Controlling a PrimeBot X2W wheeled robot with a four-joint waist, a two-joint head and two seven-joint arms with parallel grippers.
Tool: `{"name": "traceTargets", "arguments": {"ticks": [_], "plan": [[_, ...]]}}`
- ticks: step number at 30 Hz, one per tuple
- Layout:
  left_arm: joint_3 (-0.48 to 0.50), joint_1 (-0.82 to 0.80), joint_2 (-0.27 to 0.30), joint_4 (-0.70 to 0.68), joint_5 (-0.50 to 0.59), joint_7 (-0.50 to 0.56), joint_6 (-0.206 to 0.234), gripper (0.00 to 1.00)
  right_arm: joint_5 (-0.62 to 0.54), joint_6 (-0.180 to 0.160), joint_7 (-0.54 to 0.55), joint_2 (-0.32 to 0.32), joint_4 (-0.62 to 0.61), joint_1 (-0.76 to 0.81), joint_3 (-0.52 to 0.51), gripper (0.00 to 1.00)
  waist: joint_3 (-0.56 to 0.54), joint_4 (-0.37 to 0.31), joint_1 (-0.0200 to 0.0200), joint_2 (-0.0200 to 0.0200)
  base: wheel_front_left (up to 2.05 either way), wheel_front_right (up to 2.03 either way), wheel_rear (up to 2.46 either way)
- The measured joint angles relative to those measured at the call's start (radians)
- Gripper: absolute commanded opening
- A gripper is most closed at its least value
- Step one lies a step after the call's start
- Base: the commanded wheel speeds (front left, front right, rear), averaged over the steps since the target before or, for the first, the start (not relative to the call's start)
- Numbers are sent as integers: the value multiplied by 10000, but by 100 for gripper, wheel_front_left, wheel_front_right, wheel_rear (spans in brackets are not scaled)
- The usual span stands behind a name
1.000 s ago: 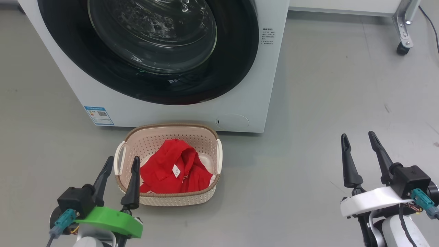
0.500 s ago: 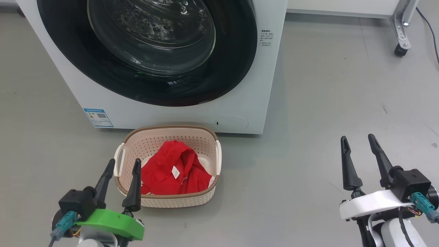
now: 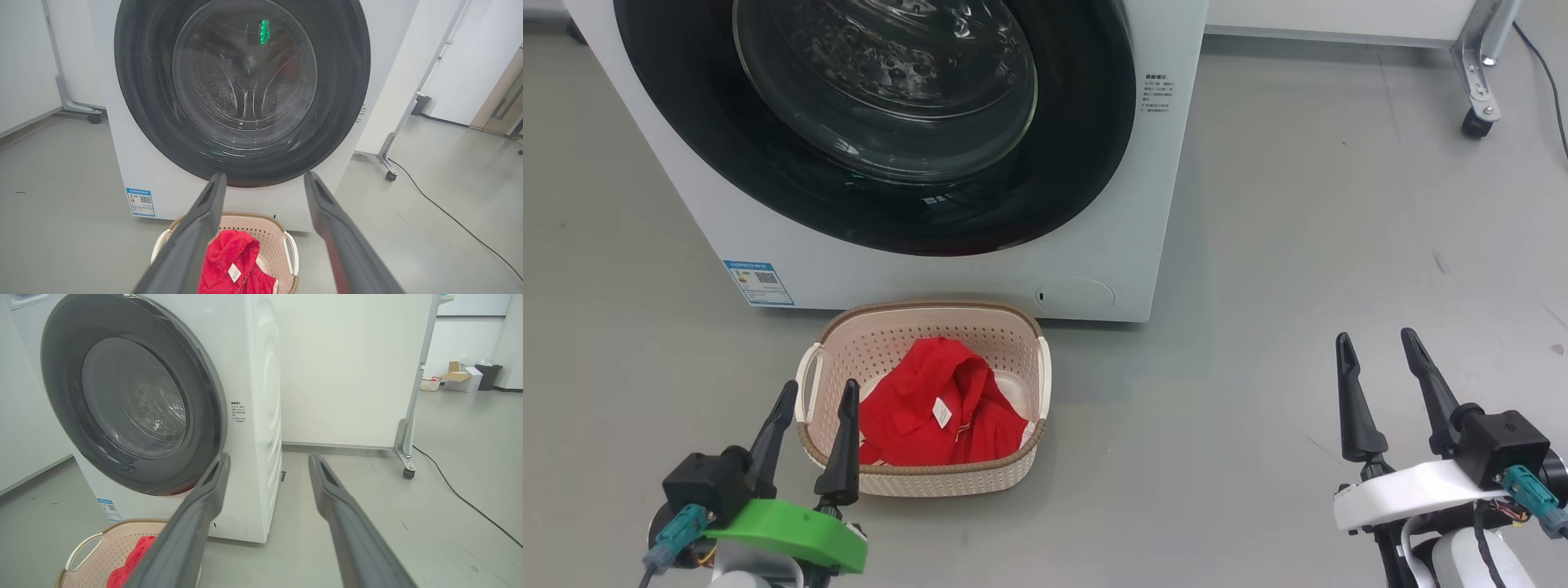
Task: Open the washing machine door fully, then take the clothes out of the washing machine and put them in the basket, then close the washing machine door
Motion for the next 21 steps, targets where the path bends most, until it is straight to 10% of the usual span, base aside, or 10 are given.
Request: {"name": "traceTargets", "arguments": {"ticks": [21], "plan": [[-35,167,-6,144,-90,0,-17,100,-6,92,0,27,52,151,-6,100,-308,-12,0,0,0,0,0]]}}
